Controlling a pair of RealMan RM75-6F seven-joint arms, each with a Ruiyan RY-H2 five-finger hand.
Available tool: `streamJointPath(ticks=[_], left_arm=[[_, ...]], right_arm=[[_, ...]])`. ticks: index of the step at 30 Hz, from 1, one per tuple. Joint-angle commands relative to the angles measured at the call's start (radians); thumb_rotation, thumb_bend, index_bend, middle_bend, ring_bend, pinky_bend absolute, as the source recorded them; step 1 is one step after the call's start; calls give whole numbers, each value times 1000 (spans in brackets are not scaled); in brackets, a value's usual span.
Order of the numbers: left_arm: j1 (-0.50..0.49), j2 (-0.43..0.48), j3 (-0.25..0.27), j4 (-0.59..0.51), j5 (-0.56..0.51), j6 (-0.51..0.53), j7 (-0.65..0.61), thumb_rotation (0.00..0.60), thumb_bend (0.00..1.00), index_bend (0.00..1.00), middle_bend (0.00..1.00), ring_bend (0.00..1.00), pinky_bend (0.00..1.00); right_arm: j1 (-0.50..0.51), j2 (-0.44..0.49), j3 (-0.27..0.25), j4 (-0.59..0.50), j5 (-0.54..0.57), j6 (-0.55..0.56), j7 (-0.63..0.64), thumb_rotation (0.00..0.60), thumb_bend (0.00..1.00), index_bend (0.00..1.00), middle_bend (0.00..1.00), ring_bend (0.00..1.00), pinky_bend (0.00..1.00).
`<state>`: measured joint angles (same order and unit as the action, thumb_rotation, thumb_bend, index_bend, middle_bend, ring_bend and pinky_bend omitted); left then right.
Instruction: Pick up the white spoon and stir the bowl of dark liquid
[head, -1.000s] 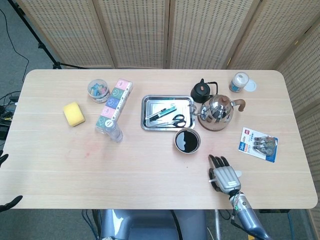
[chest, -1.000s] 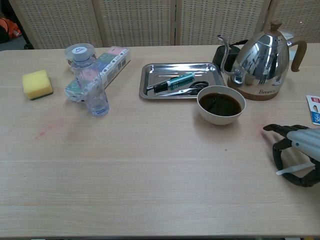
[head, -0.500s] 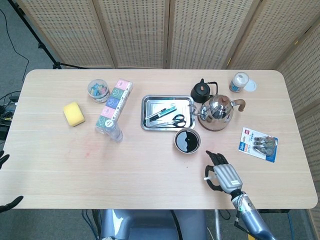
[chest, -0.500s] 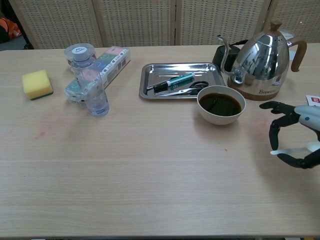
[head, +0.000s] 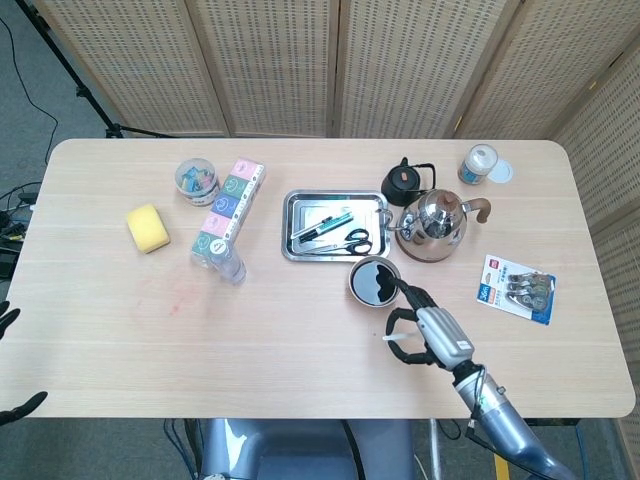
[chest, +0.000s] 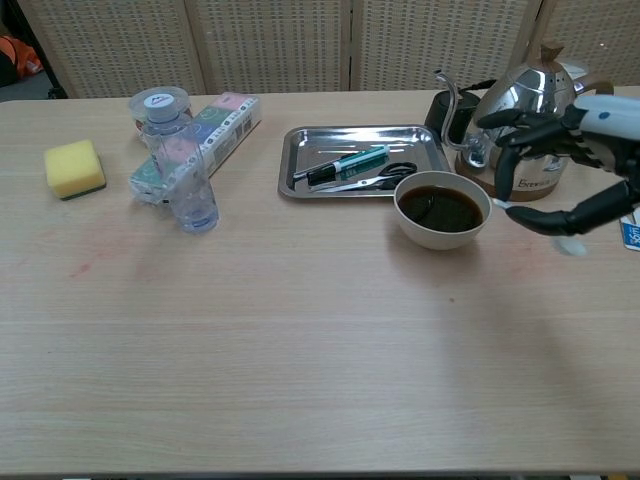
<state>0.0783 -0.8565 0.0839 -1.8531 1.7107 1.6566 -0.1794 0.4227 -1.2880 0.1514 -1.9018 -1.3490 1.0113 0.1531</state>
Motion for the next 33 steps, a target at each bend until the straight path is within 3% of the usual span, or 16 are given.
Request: streamJointPath(ticks=[1, 9, 14, 24, 33], left_arm=[[-1, 1, -1, -1, -2, -2, -2, 600, 8, 0, 0, 0, 0], [-4, 7, 0, 0, -2, -6, -15, 600, 8, 0, 0, 0, 0], [-5, 10, 0, 2, -6, -6, -28, 600, 8, 0, 0, 0, 0], [-11, 28, -6, 7, -25, -9, -87, 600, 8, 0, 0, 0, 0], [-22, 33, -12, 5, -44, -29, -92, 600, 8, 0, 0, 0, 0]], right_arm=[[42, 18, 51, -41, 39, -38, 48, 600, 514, 570, 0, 0, 0], [139, -20, 142, -67, 160, -84, 22, 600, 543, 570, 0, 0, 0], [220, -88, 186, -15, 297, -107, -38, 600, 550, 570, 0, 0, 0], [319, -193, 214, 118, 441, -138, -74, 600, 569, 571, 0, 0, 0], [369, -268, 227, 241, 485, -159, -62, 600, 598, 575, 0, 0, 0]])
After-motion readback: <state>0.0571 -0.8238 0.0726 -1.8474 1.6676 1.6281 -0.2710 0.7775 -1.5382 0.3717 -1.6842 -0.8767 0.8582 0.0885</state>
